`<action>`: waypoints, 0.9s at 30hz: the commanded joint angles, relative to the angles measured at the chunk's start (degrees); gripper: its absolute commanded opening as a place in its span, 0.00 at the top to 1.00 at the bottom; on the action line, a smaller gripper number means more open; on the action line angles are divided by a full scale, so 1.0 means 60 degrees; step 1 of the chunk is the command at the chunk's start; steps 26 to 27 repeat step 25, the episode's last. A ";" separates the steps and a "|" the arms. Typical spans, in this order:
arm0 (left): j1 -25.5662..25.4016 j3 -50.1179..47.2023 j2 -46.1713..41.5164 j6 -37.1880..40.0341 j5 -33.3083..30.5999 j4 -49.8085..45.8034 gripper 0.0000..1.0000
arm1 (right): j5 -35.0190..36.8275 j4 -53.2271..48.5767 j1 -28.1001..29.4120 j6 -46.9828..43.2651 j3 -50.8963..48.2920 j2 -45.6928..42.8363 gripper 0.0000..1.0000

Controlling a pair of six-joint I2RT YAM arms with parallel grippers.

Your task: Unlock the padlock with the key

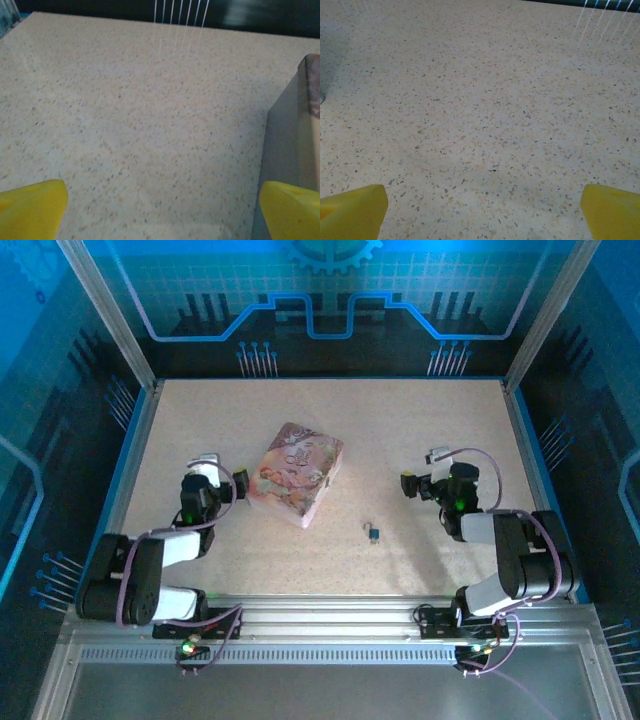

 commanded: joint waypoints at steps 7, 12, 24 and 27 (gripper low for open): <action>0.0172 0.0366 0.1591 0.0315 0.0241 0.1961 0.01 | 0.0358 0.0368 -0.0044 0.0088 0.0308 0.0063 0.00; 0.0267 0.0858 0.1520 0.0121 0.0016 0.0828 0.01 | 0.0622 0.0367 0.0069 0.0041 0.0311 0.0062 0.00; 0.0254 0.0861 0.1533 0.0150 0.0049 0.0865 0.01 | 0.0630 0.0324 0.0069 0.0063 0.0343 0.0067 0.00; 0.0260 0.0866 0.1533 0.0143 0.0050 0.0857 0.01 | 0.0628 0.0324 0.0073 0.0064 0.0341 0.0063 0.00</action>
